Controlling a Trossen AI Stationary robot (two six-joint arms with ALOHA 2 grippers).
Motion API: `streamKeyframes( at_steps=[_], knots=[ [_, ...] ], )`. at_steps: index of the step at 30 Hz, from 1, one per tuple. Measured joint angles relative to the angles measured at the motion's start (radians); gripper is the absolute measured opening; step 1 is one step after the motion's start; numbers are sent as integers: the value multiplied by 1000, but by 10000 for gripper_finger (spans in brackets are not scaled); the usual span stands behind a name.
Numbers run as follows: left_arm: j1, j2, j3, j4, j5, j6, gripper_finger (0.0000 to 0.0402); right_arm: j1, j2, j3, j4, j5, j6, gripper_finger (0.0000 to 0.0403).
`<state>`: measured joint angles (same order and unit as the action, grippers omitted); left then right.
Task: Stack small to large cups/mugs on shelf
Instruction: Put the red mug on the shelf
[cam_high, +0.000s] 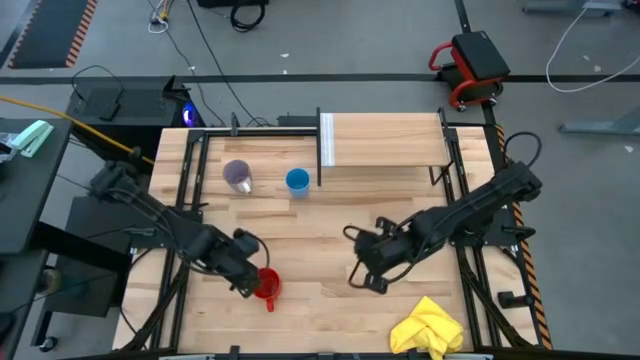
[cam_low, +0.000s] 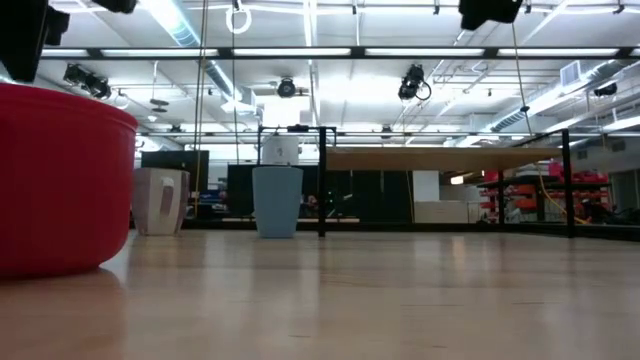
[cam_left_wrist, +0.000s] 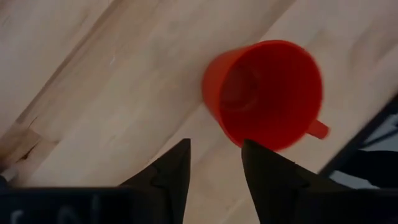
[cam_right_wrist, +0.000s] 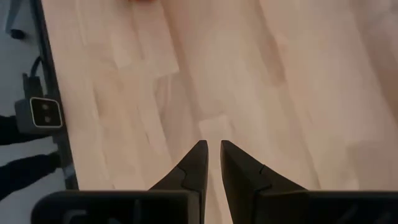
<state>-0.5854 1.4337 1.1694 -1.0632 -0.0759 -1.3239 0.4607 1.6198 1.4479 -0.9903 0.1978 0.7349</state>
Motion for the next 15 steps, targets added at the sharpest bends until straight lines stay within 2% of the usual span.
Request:
streamKeyframes(
  at_steps=[8, 15],
  knots=[
    [31, 71, 0, 41, 13, 1, 177, -7, 71, 0, 86, 0, 29, 50],
    [49, 73, 0, 73, 18, 8, 174, -7, 69, 0, 137, 0, 21, 50]
  ],
)
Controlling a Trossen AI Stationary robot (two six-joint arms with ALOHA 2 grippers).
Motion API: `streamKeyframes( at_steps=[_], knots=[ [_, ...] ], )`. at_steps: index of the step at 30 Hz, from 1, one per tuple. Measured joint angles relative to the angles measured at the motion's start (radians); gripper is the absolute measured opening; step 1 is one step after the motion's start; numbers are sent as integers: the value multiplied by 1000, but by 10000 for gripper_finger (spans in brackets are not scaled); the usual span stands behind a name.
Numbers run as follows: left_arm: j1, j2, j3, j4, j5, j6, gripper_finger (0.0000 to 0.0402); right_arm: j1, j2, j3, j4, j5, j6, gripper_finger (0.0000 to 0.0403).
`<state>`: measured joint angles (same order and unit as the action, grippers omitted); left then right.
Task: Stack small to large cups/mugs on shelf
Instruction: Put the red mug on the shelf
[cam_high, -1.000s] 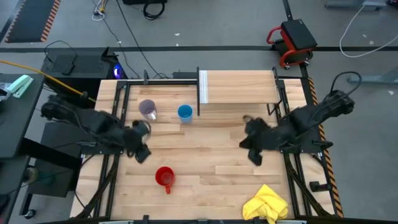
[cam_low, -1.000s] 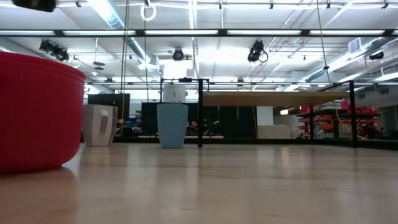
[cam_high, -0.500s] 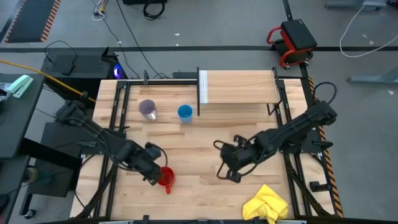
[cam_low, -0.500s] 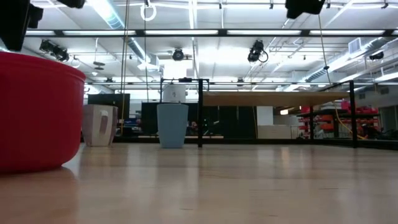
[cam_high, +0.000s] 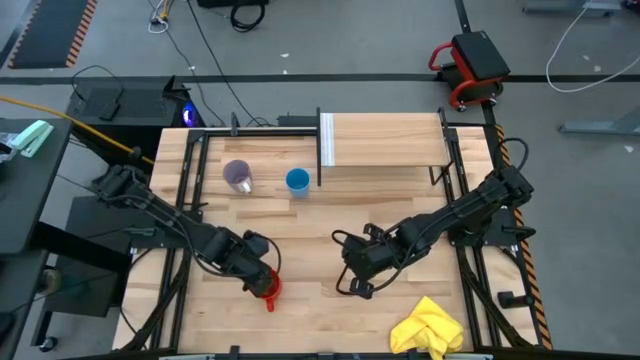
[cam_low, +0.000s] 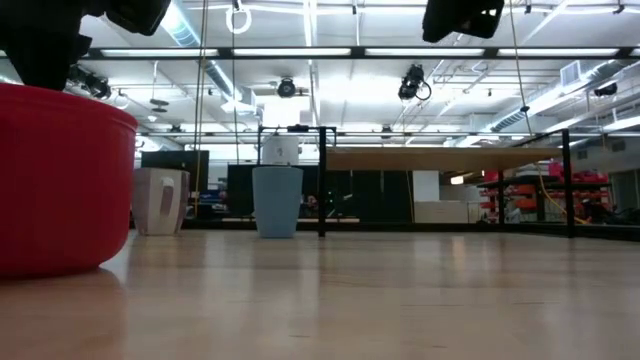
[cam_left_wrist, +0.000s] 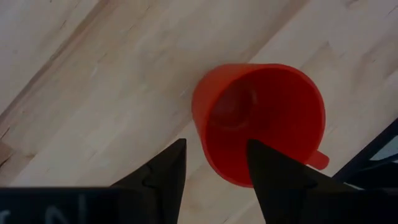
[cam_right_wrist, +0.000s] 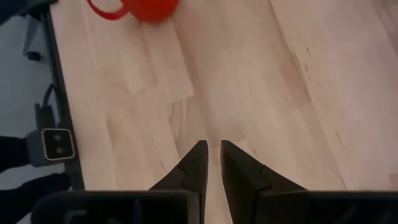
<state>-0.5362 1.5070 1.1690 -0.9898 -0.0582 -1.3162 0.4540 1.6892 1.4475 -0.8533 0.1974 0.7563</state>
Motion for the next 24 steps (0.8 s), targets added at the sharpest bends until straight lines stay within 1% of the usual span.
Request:
streamKeyframes(
  at_steps=[4, 9, 12, 24],
  knots=[
    [10, 3, 0, 0, 0, 0, 173, 7, 9, -6, 29, 3, -15, 50],
    [30, 28, 1, 1, 1, 2, 172, 6, 14, -61, 78, 4, -13, 50],
    [36, 43, 0, -2, 14, 15, 173, 7, 14, -84, 69, 3, 7, 50],
    [47, 43, 0, -2, 13, 19, 174, 13, 11, -87, 76, 5, 11, 50]
  ],
)
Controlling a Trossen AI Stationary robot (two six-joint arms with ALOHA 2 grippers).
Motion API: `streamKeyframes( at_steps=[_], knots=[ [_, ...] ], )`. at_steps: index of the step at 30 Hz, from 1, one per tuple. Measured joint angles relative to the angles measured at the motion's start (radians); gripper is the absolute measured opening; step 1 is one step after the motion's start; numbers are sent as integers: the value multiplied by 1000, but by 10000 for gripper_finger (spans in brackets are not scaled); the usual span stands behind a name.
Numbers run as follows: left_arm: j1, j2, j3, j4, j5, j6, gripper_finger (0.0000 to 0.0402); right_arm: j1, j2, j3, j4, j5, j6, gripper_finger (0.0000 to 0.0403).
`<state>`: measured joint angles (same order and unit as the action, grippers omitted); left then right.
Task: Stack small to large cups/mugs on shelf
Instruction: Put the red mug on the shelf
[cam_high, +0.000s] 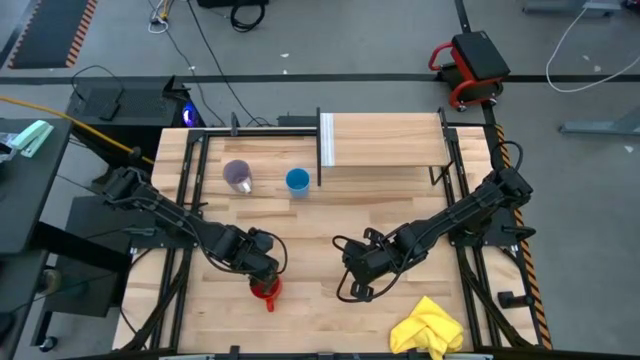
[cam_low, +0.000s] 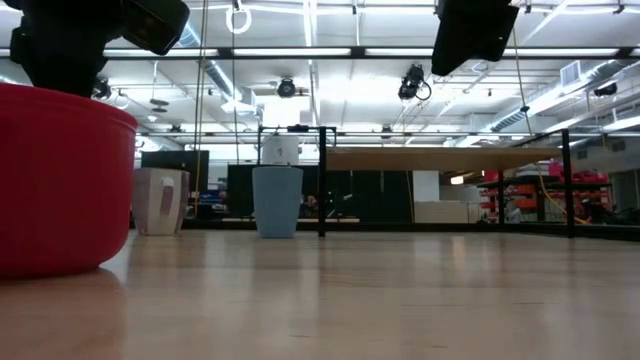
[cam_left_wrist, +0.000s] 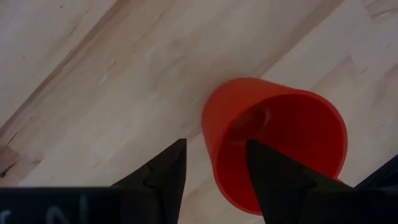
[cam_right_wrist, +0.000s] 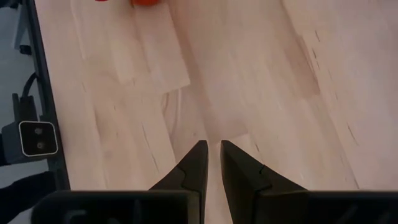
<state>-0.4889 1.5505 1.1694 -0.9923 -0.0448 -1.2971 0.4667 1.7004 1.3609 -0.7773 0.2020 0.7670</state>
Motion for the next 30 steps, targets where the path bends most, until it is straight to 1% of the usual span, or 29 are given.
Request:
streamKeyframes(
  at_steps=[13, 21, 25, 27, 30],
  knots=[
    [0, 0, 0, 0, -33, 25, 178, 0, 0, 0, 17, -1, 27, 50],
    [28, 0, 0, 0, -33, 105, 173, -31, -1, 0, 209, -21, 19, 50],
    [60, 0, 0, -6, -33, 152, 177, -54, 0, 0, 255, -31, 9, 50],
    [81, 0, 0, -10, -33, 175, 178, -61, 10, 0, 293, -59, -17, 50],
    [118, 0, 0, -11, -34, 211, 177, -60, 52, 0, 374, -146, -54, 50]
  ],
)
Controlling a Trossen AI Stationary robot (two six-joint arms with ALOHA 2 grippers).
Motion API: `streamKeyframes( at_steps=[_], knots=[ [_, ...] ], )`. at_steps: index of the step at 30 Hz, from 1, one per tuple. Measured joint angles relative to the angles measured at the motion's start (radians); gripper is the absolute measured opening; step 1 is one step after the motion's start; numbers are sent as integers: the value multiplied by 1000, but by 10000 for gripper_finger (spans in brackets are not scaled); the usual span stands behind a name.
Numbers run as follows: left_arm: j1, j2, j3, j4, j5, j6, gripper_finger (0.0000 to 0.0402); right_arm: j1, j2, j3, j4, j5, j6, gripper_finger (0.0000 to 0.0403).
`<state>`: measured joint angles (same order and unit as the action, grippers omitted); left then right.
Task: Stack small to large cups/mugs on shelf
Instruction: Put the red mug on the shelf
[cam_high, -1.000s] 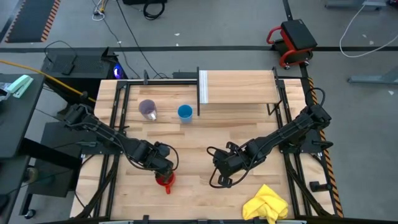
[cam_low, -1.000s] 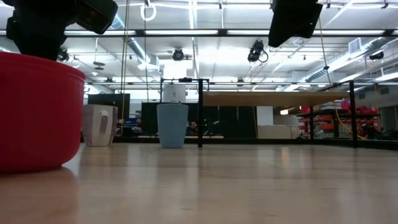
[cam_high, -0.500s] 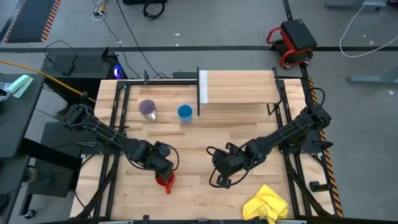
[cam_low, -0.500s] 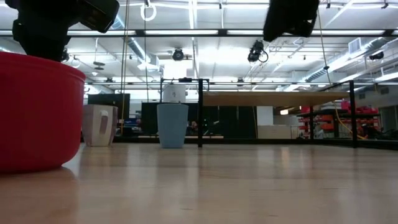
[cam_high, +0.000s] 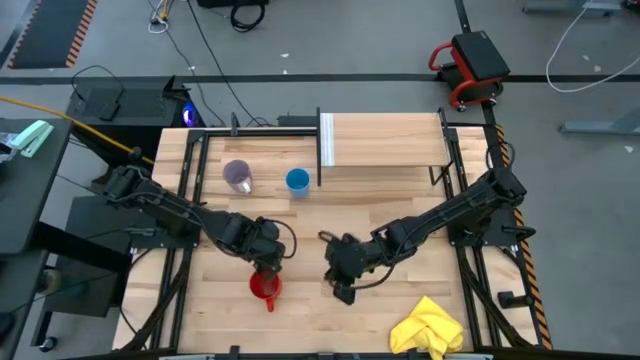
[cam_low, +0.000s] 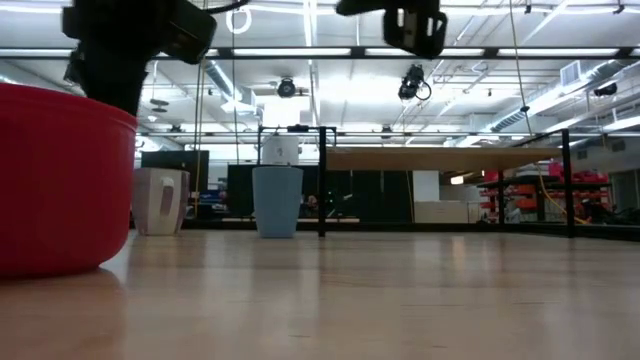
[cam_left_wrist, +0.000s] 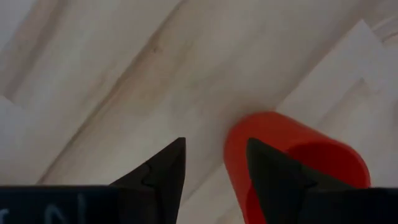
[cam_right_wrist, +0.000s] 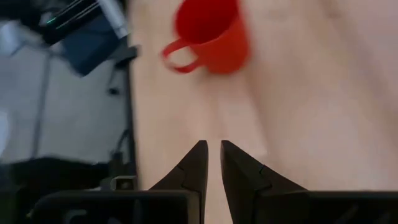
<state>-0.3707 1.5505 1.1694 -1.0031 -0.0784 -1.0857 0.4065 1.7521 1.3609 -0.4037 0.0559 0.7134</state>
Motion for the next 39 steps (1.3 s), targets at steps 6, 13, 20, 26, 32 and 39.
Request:
streamKeyframes(
  at_steps=[6, 13, 20, 26, 32, 39],
  knots=[
    [81, 0, 0, -2, 0, 55, 173, -1, 74, 0, 121, -65, -28, 50],
    [164, 0, 0, -3, 3, 108, 172, -18, 140, 0, 271, -68, -38, 50],
    [217, 0, 0, 0, 32, 135, 173, -55, 245, 48, 330, -113, -83, 50],
    [229, 0, 0, -3, 43, 136, 174, -84, 330, 200, 273, -126, -46, 50],
    [229, 0, 0, -23, 49, 136, 173, -92, 376, 370, 29, -25, -71, 50],
    [229, 0, 0, -72, 48, 136, 172, -92, 433, 438, -28, -41, -92, 50]
  ],
)
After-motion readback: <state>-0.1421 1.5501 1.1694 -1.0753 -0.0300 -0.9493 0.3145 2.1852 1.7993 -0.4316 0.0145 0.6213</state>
